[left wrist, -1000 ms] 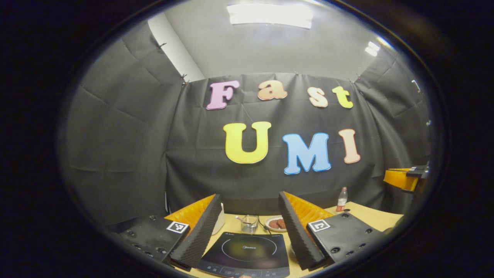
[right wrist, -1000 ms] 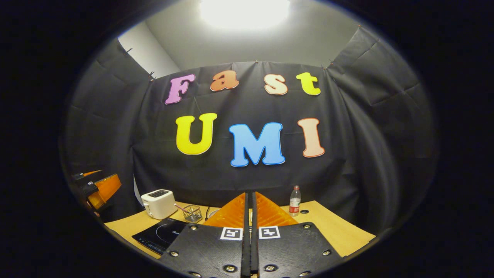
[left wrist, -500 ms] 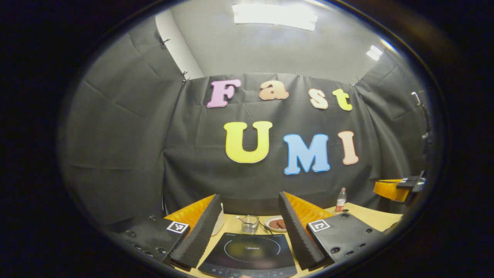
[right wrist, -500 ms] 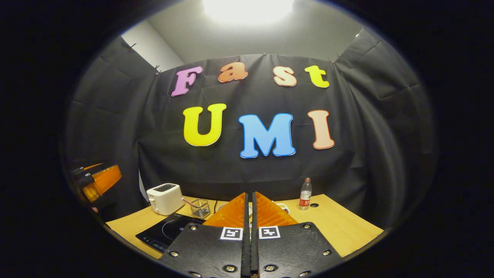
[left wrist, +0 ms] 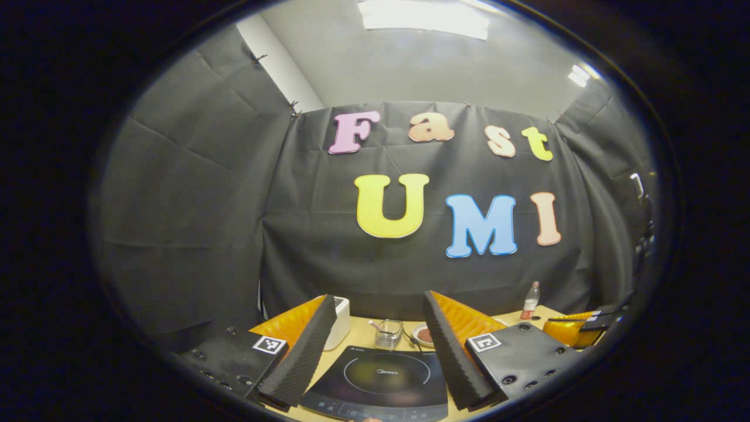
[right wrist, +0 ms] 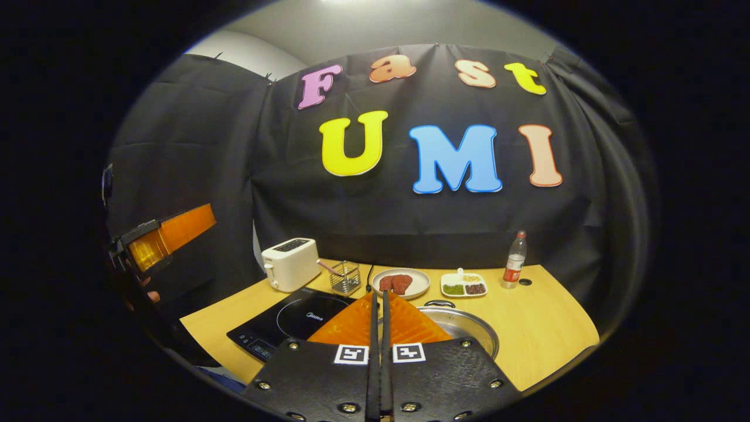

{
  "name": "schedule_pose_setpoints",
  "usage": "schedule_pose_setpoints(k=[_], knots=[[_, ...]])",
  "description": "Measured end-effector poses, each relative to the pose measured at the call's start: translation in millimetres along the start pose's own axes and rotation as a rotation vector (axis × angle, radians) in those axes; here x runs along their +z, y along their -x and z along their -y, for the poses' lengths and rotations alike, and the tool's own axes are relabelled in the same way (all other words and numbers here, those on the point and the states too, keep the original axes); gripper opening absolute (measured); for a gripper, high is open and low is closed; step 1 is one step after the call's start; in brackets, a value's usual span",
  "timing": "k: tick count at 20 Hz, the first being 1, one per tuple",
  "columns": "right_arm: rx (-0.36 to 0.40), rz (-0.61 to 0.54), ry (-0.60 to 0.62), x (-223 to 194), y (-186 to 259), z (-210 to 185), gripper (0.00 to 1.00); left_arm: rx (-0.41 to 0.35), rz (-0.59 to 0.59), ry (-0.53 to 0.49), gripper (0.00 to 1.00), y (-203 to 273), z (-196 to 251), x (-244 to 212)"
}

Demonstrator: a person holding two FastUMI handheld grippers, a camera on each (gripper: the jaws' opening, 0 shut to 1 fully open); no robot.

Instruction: First push the handle of the pot to place it horizontally, then grasp the pot with both hands and set it on the induction cooktop.

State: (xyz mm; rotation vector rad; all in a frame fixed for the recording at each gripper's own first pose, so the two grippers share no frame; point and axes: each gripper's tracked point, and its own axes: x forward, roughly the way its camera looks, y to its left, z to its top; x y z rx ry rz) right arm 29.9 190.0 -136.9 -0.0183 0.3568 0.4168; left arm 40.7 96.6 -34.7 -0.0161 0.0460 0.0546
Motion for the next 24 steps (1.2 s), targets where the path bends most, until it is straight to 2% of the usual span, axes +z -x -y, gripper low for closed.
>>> schedule_pose_setpoints(k=[2,3,6,7,8,10,17,24], knots=[[0.046,-0.049,0.001,-15.8,-5.0,-7.5,0.01,0.016,-0.006,-0.005,0.99,1.1,-1.2,0.4],[0.067,-0.071,0.004,-24.9,-6.7,-12.0,0.01,0.024,-0.008,-0.007,0.97,1.4,-1.5,-0.4],[0.118,-0.148,-0.002,-50.2,-13.3,-18.6,0.01,0.054,-0.027,-0.011,0.99,5.1,-7.1,-4.9],[0.132,-0.175,-0.004,-57.5,-13.6,-20.3,0.01,0.064,-0.033,-0.012,0.95,6.5,-9.6,-7.4],[0.141,-0.195,-0.006,-65.1,-16.4,-21.6,0.01,0.073,-0.034,-0.016,0.99,8.9,-12.3,-7.1],[0.162,-0.236,-0.016,-79.1,-18.8,-24.6,0.01,0.089,-0.032,-0.023,0.99,13.3,-18.7,-5.5],[0.222,-0.371,-0.03,-128.3,-23.7,-35.8,0.01,0.111,-0.051,-0.038,0.96,18.3,-25.0,-11.4],[0.226,-0.473,-0.031,-170.2,-24.6,-35.1,0.01,0.113,-0.077,-0.046,0.99,19.5,-26.3,-16.1]])
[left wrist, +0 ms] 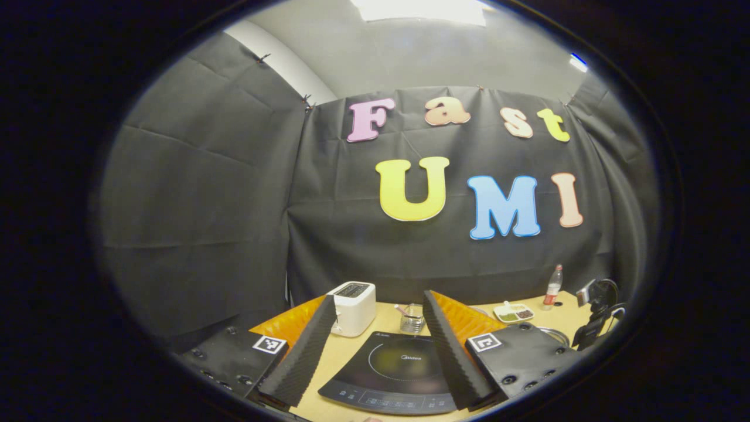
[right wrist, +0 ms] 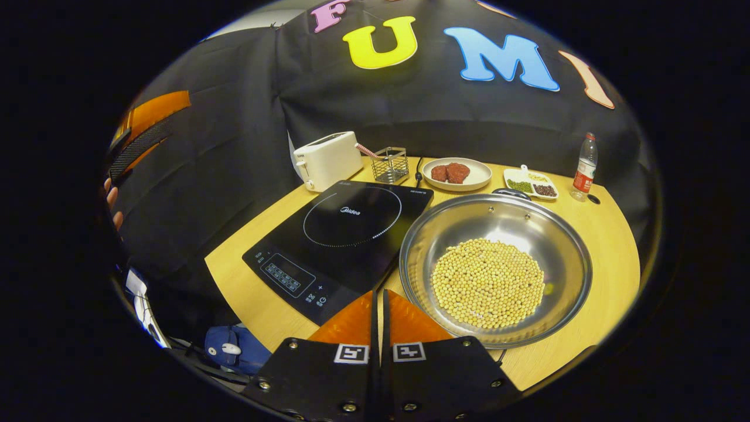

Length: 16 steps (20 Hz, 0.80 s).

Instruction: First push the handle of the pot to place it horizontally, then grasp the pot with both hands and set it on the induction cooktop.

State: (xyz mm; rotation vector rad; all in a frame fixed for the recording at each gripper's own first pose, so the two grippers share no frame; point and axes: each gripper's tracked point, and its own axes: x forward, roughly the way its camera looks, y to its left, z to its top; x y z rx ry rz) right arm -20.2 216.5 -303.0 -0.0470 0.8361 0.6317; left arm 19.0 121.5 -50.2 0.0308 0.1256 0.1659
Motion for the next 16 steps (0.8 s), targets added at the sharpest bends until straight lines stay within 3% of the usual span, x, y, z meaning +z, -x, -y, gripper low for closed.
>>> schedule_pose_setpoints(k=[4,8,12,16], knots=[[-0.003,-0.079,-0.035,-23.5,-10.5,4.6,0.01,0.01,-0.01,-0.006,0.95,1.2,-2.0,-2.4],[-0.018,-0.131,-0.084,-35.0,-10.8,13.2,0.01,0.017,-0.013,-0.004,0.99,1.5,-2.0,-3.5],[-0.012,-0.138,-0.104,-31.8,-5.8,16.3,0.01,0.004,-0.014,-0.001,0.94,-0.4,7.9,-4.9],[-0.023,-0.149,-0.101,-34.1,0.8,23.2,0.01,-0.017,-0.012,0.002,0.99,-1.9,23.1,-3.6]])
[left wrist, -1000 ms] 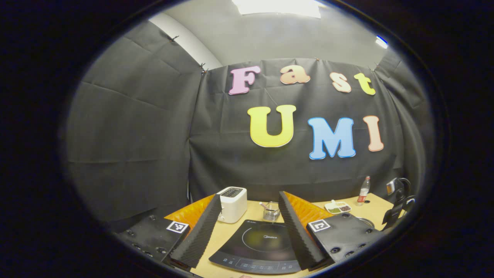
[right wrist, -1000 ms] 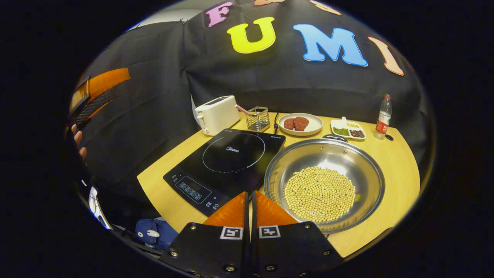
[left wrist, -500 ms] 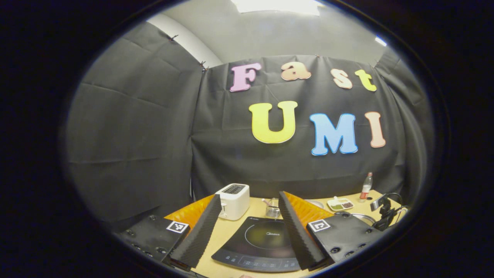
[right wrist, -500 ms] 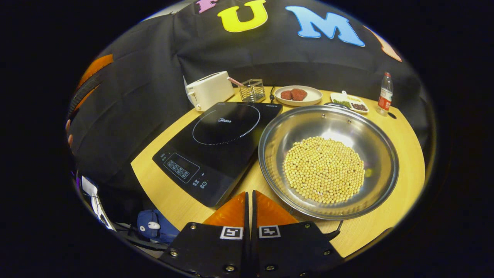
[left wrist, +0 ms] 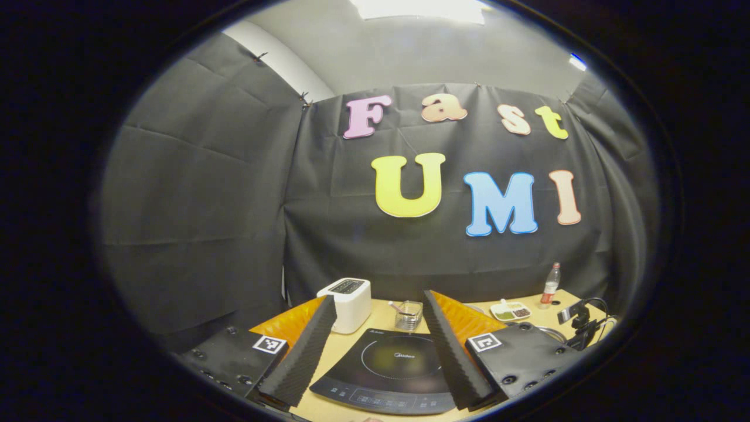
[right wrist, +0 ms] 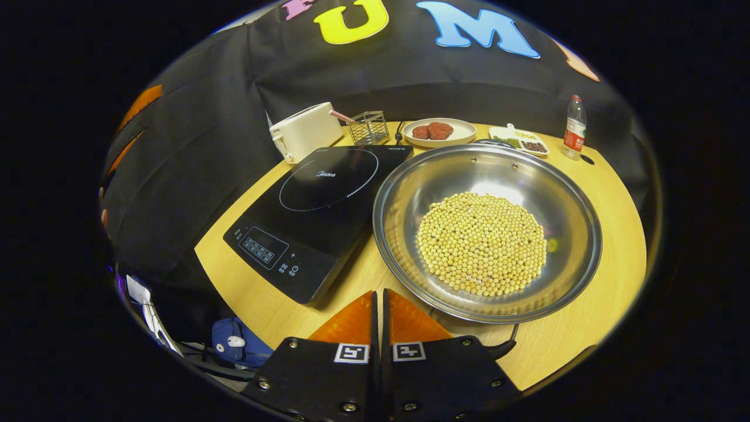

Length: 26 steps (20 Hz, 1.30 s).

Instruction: First push the handle of the pot to place it horizontally, then grasp the pot with both hands and set it on the induction cooktop.

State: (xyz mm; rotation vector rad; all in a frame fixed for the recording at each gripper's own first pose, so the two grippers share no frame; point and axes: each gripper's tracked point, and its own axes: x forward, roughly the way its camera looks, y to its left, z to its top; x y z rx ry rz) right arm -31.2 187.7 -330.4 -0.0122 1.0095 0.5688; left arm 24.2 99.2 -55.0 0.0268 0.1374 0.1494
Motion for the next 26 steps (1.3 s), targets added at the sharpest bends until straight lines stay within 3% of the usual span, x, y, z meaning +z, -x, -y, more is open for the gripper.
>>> schedule_pose_setpoints(k=[10,12,21,23,26], knots=[[-0.037,-0.049,-0.067,-5.8,9.4,25.1,0.01,-0.028,-0.003,0.004,0.94,-4.0,25.1,-1.5],[-0.054,-0.064,-0.066,-8.4,12.1,32.6,0.01,-0.031,-0.002,0.006,0.99,-5.5,29.3,-0.9],[-0.13,-0.133,-0.066,-26.0,25.1,78.5,0.01,-0.055,0.001,0.01,0.99,-8.6,55.1,-0.1],[-0.146,-0.144,-0.064,-27.7,29.3,88.4,0.01,-0.06,0.002,0.009,0.94,-8.1,60.5,0.4],[-0.173,-0.163,-0.049,-31.0,35.8,104.3,0.01,-0.061,0.0,0.013,0.99,-6.7,67.2,-1.2]])
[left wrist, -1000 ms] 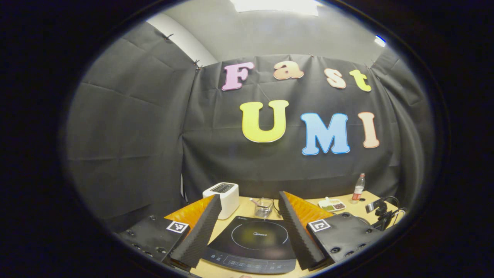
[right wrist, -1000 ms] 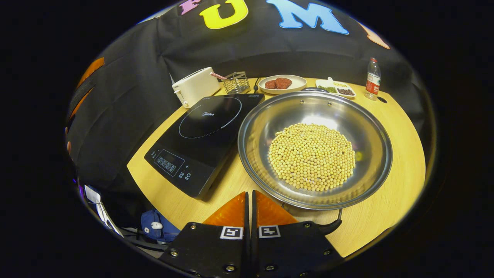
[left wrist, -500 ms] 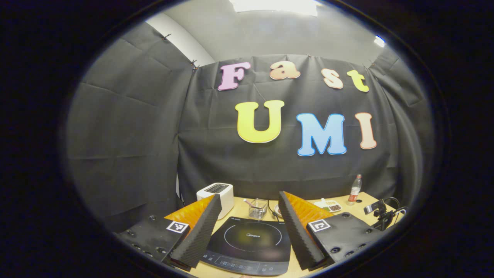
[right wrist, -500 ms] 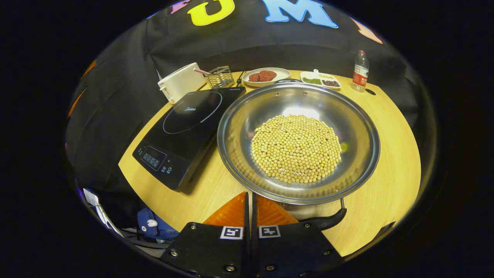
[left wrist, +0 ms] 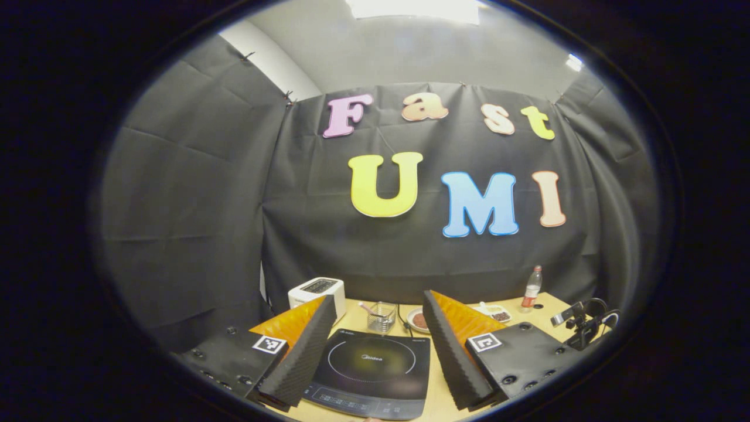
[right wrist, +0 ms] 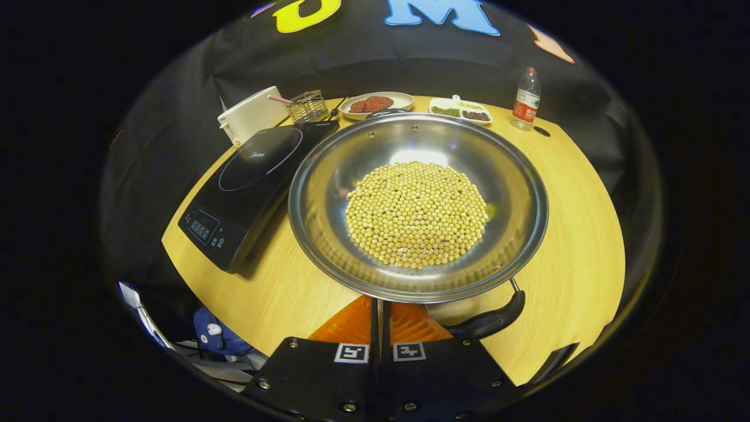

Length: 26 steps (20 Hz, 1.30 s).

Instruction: First push the handle of the pot to place it horizontally, then grasp the pot with both hands and set it on the induction cooktop.

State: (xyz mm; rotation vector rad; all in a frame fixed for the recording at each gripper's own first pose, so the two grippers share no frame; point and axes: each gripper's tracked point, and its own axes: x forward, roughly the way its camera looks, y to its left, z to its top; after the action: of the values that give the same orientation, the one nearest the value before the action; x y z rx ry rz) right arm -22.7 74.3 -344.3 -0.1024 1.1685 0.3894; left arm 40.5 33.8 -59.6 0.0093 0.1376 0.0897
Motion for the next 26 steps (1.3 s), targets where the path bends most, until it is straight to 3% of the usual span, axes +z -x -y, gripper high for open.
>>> schedule_pose_setpoints(k=[16,18,26], knots=[[-0.167,-0.05,0.174,3.8,4.7,89.0,0.01,0.022,-0.018,-0.007,0.99,3.5,26.0,-9.5],[-0.191,-0.047,0.196,7.0,3.8,99.3,0.01,0.028,-0.022,-0.01,0.95,4.3,28.6,-11.2],[-0.325,0.004,0.332,30.7,-1.9,142.1,0.01,0.063,-0.034,-0.031,0.99,2.3,37.3,-14.7]])
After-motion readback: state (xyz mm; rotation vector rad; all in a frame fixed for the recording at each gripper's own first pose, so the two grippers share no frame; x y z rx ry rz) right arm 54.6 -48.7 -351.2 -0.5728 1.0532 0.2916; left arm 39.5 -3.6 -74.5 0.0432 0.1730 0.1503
